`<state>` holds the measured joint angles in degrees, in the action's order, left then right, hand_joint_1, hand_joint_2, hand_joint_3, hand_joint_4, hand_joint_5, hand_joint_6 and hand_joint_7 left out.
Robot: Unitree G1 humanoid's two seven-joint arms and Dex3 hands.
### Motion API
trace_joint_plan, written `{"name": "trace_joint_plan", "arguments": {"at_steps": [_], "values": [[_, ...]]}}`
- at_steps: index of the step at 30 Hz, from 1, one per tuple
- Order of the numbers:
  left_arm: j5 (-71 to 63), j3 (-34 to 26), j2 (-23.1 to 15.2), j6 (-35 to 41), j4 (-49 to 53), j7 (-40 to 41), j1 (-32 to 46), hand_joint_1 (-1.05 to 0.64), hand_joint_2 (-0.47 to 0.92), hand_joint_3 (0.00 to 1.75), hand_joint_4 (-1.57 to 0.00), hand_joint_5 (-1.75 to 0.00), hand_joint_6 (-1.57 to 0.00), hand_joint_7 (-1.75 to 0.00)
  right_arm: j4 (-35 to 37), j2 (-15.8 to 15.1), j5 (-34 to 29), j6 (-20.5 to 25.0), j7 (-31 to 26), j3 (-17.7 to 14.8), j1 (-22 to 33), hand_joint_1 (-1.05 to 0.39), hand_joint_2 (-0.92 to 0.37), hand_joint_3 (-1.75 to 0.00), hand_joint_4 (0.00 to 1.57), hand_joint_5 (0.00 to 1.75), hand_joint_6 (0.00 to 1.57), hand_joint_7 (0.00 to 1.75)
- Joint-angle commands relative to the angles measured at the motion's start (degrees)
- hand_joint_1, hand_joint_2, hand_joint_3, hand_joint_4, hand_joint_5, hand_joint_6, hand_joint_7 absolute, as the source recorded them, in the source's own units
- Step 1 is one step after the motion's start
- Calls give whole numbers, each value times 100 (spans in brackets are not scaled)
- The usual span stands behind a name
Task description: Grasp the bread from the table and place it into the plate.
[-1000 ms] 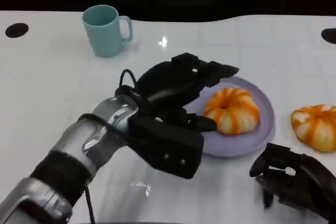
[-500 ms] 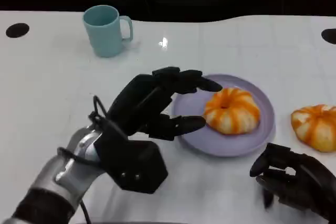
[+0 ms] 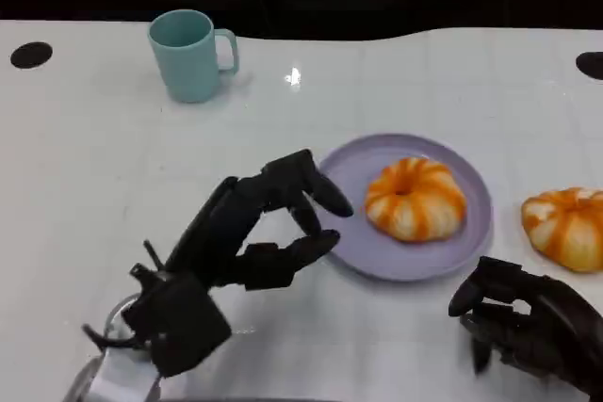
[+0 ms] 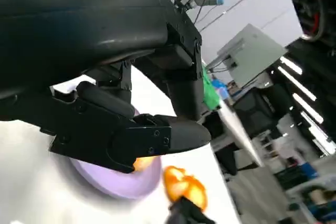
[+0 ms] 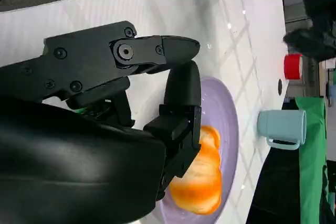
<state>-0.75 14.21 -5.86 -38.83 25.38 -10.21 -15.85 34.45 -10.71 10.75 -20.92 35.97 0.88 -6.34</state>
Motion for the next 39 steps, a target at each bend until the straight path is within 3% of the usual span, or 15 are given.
{"name": "trace_joint_plan", "arguments": {"at_steps": [1, 10, 14, 23, 30, 39], "values": [[544, -212, -8, 540, -590, -389, 494, -68, 92, 53, -57, -175, -42, -161, 58, -126, -138, 194, -21, 12, 165, -49, -92, -31, 65, 175, 63, 141], [1306, -460, 12, 1282, -1173, -1120, 1082, -70, 92, 53, -53, -175, -40, -165, -20, -128, -128, 265, -20, 8, 198, -51, -92, -29, 65, 175, 64, 141], [2024, -619, 68, 1848, -1359, -1610, 1426, -79, 92, 43, -64, -175, -50, -168, 0, -124, -99, 234, 22, -2, 207, -51, -92, -30, 65, 175, 63, 141], [2690, -971, 191, 2849, -1651, -2058, 1769, -75, 92, 40, -82, -175, -62, -174, -127, -116, -123, 383, -41, 14, 243, -52, -92, -29, 65, 175, 64, 141], [3125, -1186, 223, 3708, -1880, -2295, 1907, -78, 92, 35, -84, -175, -63, -175, -176, -132, -101, 434, 0, 14, 254, -52, -92, -29, 65, 175, 64, 140], [3176, -1331, 286, 4018, -1824, -2440, 1926, -78, 92, 32, -85, -175, -65, -175, -325, -148, -158, 574, -81, 39, 302, -52, -92, -28, 64, 175, 65, 139]]}}
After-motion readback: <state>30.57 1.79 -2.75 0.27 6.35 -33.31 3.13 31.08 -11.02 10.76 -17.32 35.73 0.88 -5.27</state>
